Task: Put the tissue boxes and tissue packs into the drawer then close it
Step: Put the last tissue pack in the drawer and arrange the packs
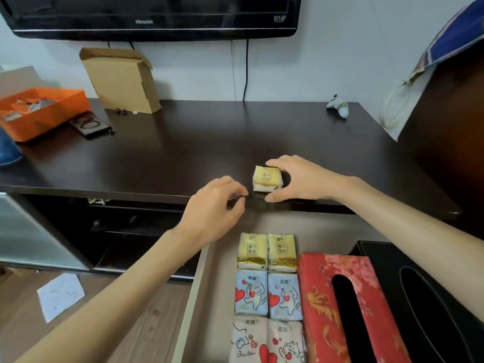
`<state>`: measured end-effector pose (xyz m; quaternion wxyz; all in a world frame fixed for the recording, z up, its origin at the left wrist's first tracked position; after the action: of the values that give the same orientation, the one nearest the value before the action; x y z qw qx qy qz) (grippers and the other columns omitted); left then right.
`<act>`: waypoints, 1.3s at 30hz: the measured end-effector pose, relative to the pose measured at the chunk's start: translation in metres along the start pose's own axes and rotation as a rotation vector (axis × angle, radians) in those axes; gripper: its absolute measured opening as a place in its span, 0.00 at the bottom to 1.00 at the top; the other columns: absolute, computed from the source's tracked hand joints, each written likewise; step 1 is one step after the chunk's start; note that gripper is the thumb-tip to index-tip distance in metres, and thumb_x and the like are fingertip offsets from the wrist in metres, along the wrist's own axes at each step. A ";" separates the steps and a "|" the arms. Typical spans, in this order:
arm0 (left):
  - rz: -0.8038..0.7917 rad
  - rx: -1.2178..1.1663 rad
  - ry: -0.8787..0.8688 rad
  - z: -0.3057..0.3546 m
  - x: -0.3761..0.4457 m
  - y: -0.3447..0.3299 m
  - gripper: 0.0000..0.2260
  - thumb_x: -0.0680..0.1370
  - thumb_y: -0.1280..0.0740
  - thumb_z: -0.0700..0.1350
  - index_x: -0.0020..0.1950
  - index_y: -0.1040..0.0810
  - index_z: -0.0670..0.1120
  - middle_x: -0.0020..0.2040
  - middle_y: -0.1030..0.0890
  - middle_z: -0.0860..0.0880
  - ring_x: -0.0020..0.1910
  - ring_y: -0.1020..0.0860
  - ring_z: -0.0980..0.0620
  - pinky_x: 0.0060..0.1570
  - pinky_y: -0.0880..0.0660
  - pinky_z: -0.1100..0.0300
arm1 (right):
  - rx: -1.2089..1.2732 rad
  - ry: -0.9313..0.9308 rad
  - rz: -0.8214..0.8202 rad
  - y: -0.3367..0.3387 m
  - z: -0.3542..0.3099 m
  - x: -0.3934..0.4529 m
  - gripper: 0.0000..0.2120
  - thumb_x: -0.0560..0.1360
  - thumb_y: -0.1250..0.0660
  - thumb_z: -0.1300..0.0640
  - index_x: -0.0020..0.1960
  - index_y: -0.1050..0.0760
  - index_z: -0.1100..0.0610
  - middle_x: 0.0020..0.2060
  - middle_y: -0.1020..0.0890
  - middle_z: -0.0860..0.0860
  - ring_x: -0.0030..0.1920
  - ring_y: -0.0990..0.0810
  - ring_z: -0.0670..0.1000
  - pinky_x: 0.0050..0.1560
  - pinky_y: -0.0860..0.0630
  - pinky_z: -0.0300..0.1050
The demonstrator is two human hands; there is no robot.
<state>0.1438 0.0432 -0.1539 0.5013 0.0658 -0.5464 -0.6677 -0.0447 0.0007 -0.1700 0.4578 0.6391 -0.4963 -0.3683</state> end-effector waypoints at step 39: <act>-0.481 0.003 -0.045 0.023 -0.065 -0.051 0.28 0.73 0.29 0.62 0.70 0.30 0.56 0.71 0.32 0.57 0.68 0.33 0.58 0.59 0.26 0.56 | 0.125 0.022 0.084 -0.059 -0.026 -0.219 0.22 0.82 0.38 0.39 0.73 0.30 0.42 0.71 0.35 0.34 0.72 0.40 0.34 0.69 0.33 0.45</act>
<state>0.1303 0.1017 -0.2157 0.3155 0.1801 -0.5271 -0.7682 -0.0547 0.2241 -0.2140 0.4375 0.6491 -0.5398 -0.3098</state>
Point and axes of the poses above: each hand's wrist, its own x-axis towards the middle knuckle, its own y-axis out of the back of the hand, z = x × y, the point moved 9 cm from there along x, towards the middle knuckle
